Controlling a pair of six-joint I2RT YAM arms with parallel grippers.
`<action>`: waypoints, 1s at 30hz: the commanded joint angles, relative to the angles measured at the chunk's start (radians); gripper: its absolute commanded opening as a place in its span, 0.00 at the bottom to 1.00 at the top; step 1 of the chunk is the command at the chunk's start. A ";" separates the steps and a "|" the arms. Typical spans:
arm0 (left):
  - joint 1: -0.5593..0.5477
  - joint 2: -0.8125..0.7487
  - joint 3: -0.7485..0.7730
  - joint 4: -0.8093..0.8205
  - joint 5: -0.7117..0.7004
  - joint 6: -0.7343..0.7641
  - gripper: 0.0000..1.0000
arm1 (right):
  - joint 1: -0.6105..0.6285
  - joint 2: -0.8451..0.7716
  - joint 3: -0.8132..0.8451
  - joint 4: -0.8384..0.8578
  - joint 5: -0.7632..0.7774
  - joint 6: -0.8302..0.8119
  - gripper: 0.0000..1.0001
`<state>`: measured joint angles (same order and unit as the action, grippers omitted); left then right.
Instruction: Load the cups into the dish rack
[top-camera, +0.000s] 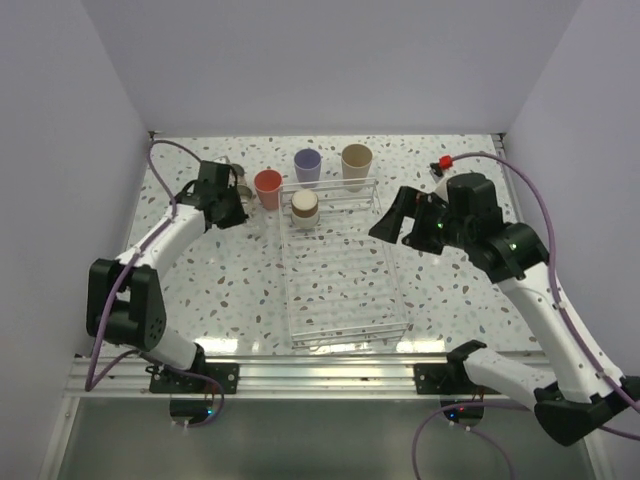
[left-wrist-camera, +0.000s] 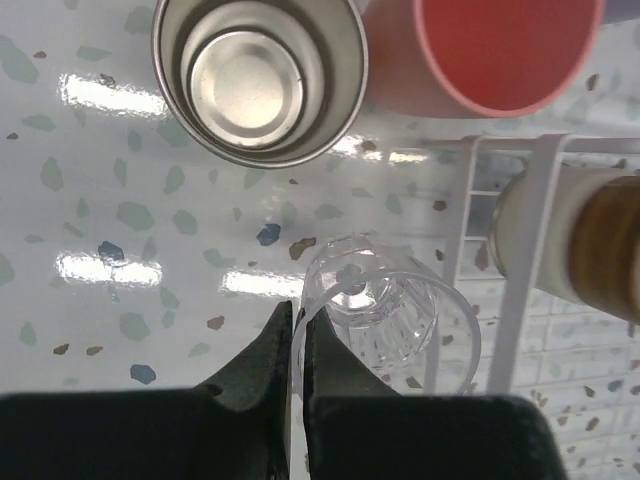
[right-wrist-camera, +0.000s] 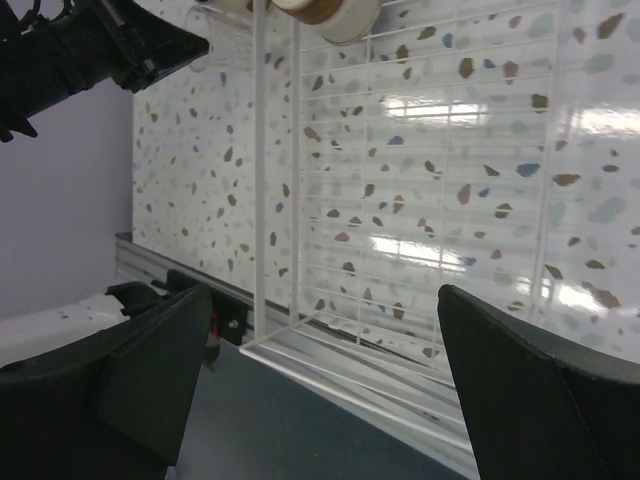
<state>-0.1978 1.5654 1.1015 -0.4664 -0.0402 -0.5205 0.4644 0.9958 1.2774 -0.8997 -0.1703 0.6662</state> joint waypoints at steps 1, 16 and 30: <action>0.008 -0.099 0.067 -0.034 0.091 -0.047 0.00 | 0.002 0.079 0.051 0.158 -0.200 0.042 0.98; 0.006 -0.599 -0.133 0.545 0.562 -0.343 0.00 | 0.028 0.306 0.071 0.860 -0.477 0.458 0.98; 0.006 -0.616 -0.281 1.041 0.686 -0.639 0.00 | 0.077 0.389 0.146 0.963 -0.433 0.527 0.98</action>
<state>-0.1967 0.9478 0.8524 0.3649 0.6071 -1.0481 0.5224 1.3827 1.3811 0.0334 -0.6033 1.2022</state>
